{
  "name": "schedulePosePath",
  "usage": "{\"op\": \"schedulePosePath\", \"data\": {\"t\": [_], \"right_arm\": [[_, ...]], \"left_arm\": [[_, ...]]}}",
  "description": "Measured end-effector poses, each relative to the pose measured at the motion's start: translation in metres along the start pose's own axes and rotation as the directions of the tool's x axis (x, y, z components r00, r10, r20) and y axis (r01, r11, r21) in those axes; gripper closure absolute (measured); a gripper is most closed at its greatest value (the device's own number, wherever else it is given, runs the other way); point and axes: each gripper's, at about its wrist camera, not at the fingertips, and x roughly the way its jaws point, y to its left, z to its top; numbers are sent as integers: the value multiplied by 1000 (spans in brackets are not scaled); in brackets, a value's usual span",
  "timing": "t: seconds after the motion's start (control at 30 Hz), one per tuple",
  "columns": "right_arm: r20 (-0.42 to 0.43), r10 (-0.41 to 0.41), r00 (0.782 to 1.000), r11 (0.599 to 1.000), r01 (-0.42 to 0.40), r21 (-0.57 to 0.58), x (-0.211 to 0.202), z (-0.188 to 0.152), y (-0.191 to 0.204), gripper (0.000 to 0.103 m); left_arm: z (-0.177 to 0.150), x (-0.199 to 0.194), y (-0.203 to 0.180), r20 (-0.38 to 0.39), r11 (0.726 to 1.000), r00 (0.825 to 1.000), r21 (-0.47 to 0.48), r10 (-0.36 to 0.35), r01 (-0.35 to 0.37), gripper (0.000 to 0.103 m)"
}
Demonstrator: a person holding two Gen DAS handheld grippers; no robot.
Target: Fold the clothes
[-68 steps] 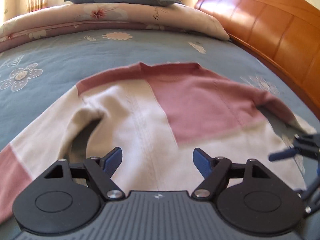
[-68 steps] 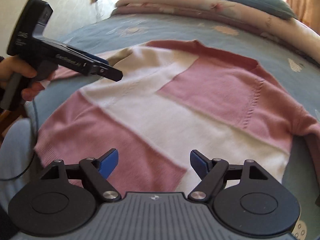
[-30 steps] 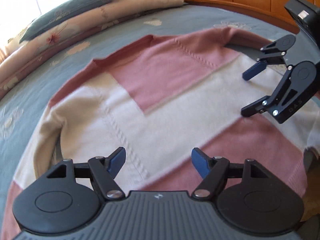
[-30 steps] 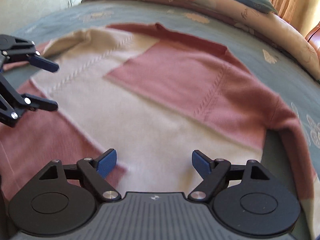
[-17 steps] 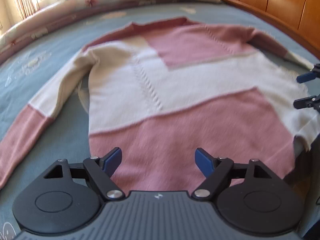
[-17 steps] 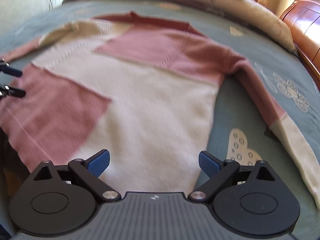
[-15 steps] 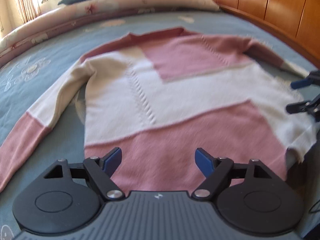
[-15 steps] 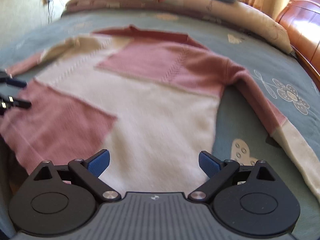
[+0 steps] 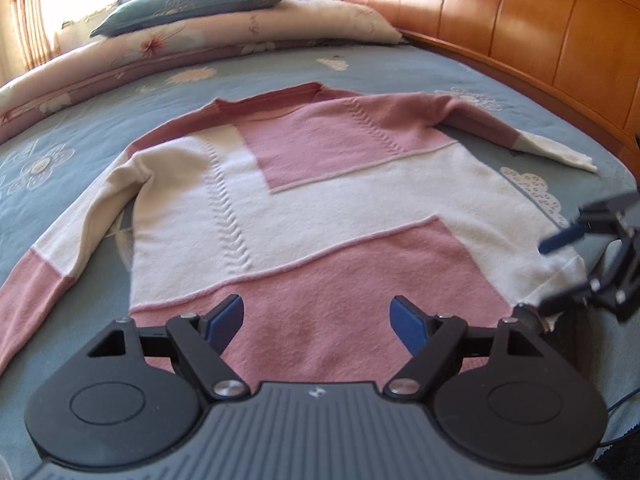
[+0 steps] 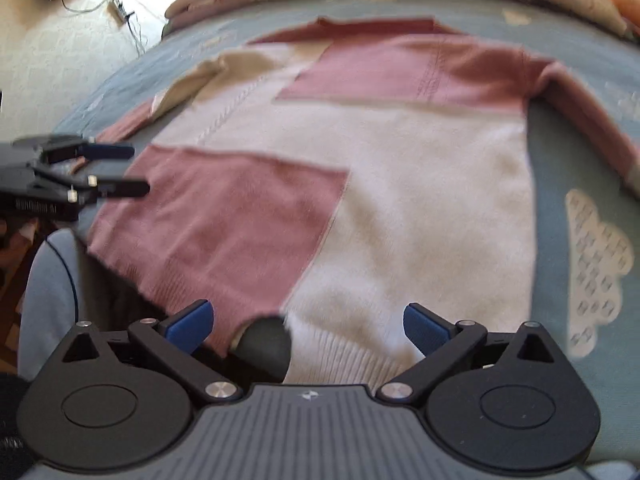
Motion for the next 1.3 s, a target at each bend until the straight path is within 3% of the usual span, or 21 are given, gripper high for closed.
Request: {"op": "schedulePosePath", "data": {"t": [0.1, 0.27, 0.37, 0.53, 0.6, 0.67, 0.77, 0.83, 0.97, 1.03, 1.07, 1.17, 1.3], "right_arm": [[59, -96, 994, 994, 99, -43, 0, 20, 1, 0], [2, -202, 979, 977, 202, -65, 35, 28, -12, 0], [1, -212, 977, 974, 212, -77, 44, 16, -13, 0], [42, -210, 977, 973, 213, -88, 45, 7, -16, 0], [52, -210, 976, 972, 215, -98, 44, 5, -15, 0], [64, -218, 974, 970, 223, -92, 44, 4, -13, 0], [82, -226, 971, 969, 233, -83, 43, 1, -12, 0], [94, -231, 968, 968, 238, -77, 44, 0, -11, 0], [117, -241, 963, 966, 249, -64, 44, -2, -10, 0], [129, -246, 961, 965, 255, -58, 44, -4, -9, 0], [135, -248, 959, 965, 257, -55, 44, -4, -8, 0], [154, -250, 956, 964, 260, -48, 43, -8, -8, 0], [171, -256, 951, 963, 266, -40, 44, -10, -7, 0]], "left_arm": [[2, 14, -16, 17, 999, 999, -5, -40, 40, 22], [-7, 38, -40, 8, 988, 989, -47, -145, 146, 23], [-20, 47, -52, -41, 968, 969, -77, -242, 238, 22], [-31, 33, -70, -58, 957, 956, 22, -286, 288, 17], [-29, 27, -63, -54, 954, 953, -5, -299, 299, 17], [-25, 18, -48, -7, 964, 965, -46, -261, 261, 17], [-19, 9, -17, 76, 985, 992, -134, -103, 113, 17], [-20, 6, 4, 92, 977, 996, -215, 18, 2, 17], [-33, 15, 28, 30, 953, 1000, -303, 5, 4, 17], [-43, 23, 26, -31, 948, 999, -319, -36, 25, 17], [-47, 20, 19, -19, 957, 1000, -291, -21, 15, 16], [-44, 12, 11, -64, 972, 995, -227, -71, 55, 15], [-29, 8, 19, 0, 967, 998, -245, -70, 68, 15]]}}
